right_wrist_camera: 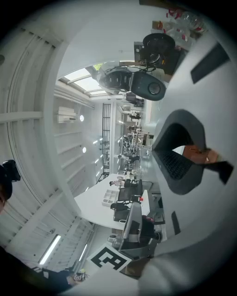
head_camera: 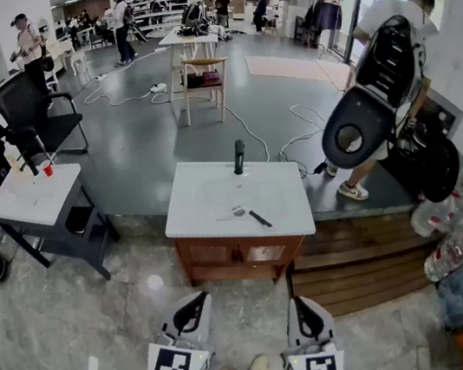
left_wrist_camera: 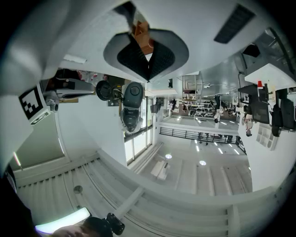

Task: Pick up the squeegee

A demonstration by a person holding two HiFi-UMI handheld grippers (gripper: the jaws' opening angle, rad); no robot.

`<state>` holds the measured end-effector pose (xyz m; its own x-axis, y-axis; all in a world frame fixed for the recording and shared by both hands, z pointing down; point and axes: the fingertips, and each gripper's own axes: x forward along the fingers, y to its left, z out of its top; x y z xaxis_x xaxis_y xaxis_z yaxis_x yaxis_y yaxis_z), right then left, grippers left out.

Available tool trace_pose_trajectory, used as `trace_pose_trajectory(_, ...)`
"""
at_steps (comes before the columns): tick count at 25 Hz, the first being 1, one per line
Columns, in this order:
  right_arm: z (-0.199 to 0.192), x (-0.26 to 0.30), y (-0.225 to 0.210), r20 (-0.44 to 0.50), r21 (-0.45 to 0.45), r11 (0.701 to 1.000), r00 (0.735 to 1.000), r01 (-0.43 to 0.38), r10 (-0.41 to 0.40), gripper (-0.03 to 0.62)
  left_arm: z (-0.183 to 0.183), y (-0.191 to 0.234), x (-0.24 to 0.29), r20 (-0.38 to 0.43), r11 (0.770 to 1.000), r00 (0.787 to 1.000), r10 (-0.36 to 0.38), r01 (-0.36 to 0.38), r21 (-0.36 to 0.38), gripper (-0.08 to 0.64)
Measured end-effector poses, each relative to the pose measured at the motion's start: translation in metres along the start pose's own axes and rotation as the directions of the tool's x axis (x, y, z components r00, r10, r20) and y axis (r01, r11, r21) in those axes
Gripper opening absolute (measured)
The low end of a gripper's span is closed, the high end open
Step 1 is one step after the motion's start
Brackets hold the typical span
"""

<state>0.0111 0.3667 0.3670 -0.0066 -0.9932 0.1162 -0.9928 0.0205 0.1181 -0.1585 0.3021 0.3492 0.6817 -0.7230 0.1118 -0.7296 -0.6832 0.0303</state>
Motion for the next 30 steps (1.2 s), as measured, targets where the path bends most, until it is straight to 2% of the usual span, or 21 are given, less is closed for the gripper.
trace_pose_trajectory(18,0.010,0.034,0.005,0.035,0.017,1.000,0.999,0.013,-0.013,-0.003,0.001,0.021,0.024,-0.003,1.000,1.000,-0.017,0.017,0.014,0.002)
trace_pose_trajectory(22,0.002,0.054,-0.004,0.038,0.026,1.000,0.999,0.010,-0.011,-0.003,-0.001,0.032,0.042,-0.006,1.000,1.000,-0.008,0.009,0.013,0.002)
trace_pose_trajectory(26,-0.009,0.081,-0.020,-0.014,0.013,1.000,1.000,0.011,-0.011,-0.003,-0.004,0.039,0.073,-0.009,1.000,1.000,-0.007,0.007,0.011,0.002)
trace_pose_trajectory(30,-0.006,0.118,-0.031,-0.013,0.017,1.000,1.000,-0.003,0.003,-0.003,-0.006,0.054,0.107,-0.016,1.000,1.000,0.002,-0.002,-0.001,0.002)
